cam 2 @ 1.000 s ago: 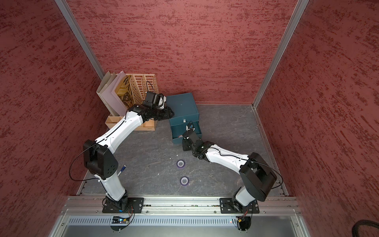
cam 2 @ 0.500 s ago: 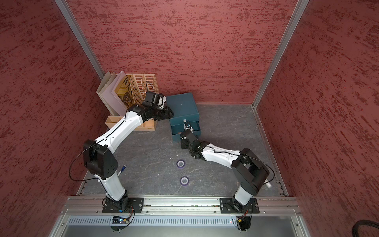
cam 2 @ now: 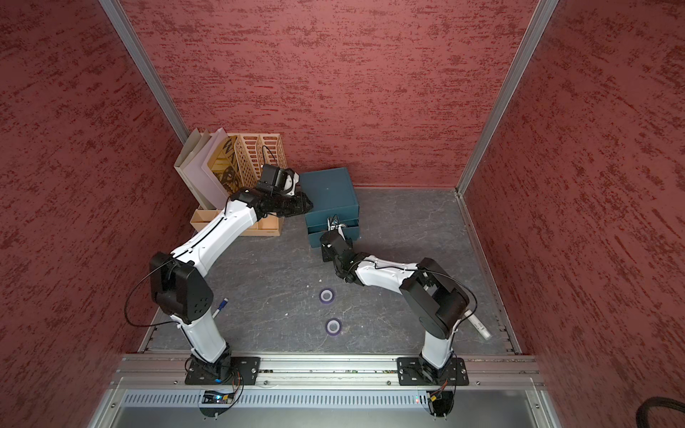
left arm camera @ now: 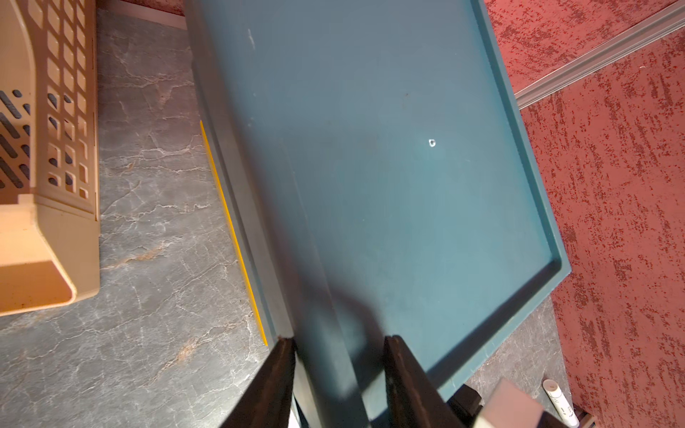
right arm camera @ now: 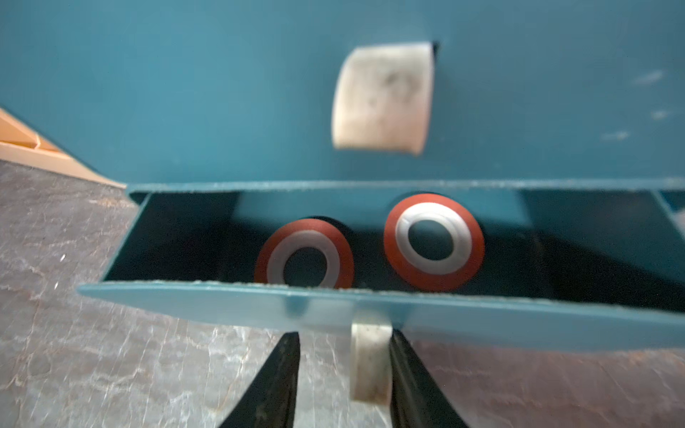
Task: Place the transparent tape into the drawer according to color
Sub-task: Close the drawer in the storage box.
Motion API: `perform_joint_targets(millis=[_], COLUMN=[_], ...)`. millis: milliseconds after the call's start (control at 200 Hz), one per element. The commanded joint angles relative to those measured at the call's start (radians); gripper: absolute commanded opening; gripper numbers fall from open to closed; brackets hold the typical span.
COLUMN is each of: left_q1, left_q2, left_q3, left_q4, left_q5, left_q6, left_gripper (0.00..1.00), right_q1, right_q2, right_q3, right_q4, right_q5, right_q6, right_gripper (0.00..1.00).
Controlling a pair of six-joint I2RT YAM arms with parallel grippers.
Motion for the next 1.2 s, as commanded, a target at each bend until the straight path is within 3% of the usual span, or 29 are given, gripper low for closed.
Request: perform_joint_targets(millis=[0, 761, 937, 1197], left_q1=[-0.005, -0.006, -0.005, 0.001], left_q2=[0.037, 0.041, 0.043, 0.04], left_q3=[-0.002, -0.004, -0.003, -0.008], left_q4=[-0.037, -0.038, -0.04, -0.044], left_q5=[0.036, 0.062, 0.059, 0.054], left_q6=[0.023, 0.024, 0.025, 0.029], left_gripper=[0.42, 0.39, 0.39, 0.39], right_q1=[-0.001, -0.058, -0.06, -0.083], right_q2=[0.023, 0.098, 0.031, -0.036], right_q3=[0.041, 0.081, 0.011, -0.109], right_q4=[0.105, 0.187, 0.135, 0.069], right_q5=[-0.005, -0.04, -0.073, -0.222], right_q6=[-0.021, -0.013, 0.063, 0.288], right_gripper=[0.43, 0.49, 0.55, 0.6])
